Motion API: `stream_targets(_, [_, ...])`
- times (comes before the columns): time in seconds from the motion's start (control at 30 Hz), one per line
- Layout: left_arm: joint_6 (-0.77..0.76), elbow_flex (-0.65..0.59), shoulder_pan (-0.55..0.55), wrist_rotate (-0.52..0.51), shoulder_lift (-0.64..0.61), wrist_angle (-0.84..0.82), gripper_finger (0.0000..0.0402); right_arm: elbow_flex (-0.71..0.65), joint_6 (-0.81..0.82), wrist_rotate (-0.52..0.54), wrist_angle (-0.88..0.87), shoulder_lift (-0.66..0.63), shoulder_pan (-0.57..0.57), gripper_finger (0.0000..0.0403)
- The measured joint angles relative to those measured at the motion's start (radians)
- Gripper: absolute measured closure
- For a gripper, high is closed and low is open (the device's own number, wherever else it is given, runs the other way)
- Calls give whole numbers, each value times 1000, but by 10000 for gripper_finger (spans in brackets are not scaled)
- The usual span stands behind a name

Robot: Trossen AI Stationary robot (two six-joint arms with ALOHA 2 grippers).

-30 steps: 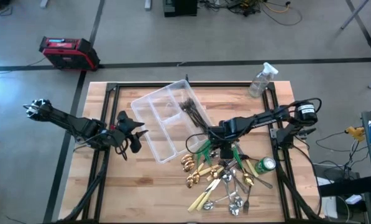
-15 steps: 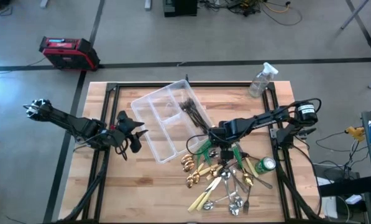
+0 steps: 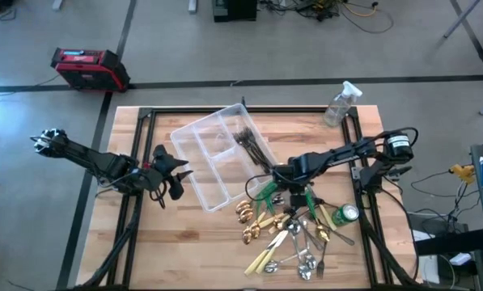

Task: Sort silverware
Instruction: Put the black fork into the transparent silverware tray

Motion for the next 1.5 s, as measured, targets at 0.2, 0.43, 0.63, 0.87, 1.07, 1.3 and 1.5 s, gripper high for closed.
stream_targets(0.2, [0, 0, 0, 1, 0, -1, 247, -2, -24, -12, 30, 1, -40, 357])
stream_targets(0.43, [0, 0, 0, 1, 0, -1, 247, -8, -23, -35, 141, 1, -39, 386])
stream_targets(0.63, [0, 0, 0, 1, 0, -1, 247, -9, 6, -26, 129, 42, -43, 400])
stream_targets(0.87, [0, 0, 0, 2, 0, -1, 247, -4, 63, -16, 116, 59, -43, 402])
stream_targets(1.07, [0, 0, 0, 2, 0, 0, 247, 19, 133, 3, 39, -31, -44, 403])
stream_targets(1.3, [0, 0, 0, 2, 0, 0, 247, 47, 211, 3, -62, -111, -43, 402])
stream_targets(1.5, [0, -1, 0, 2, 0, -1, 247, 51, 218, -50, -119, -142, -43, 402])
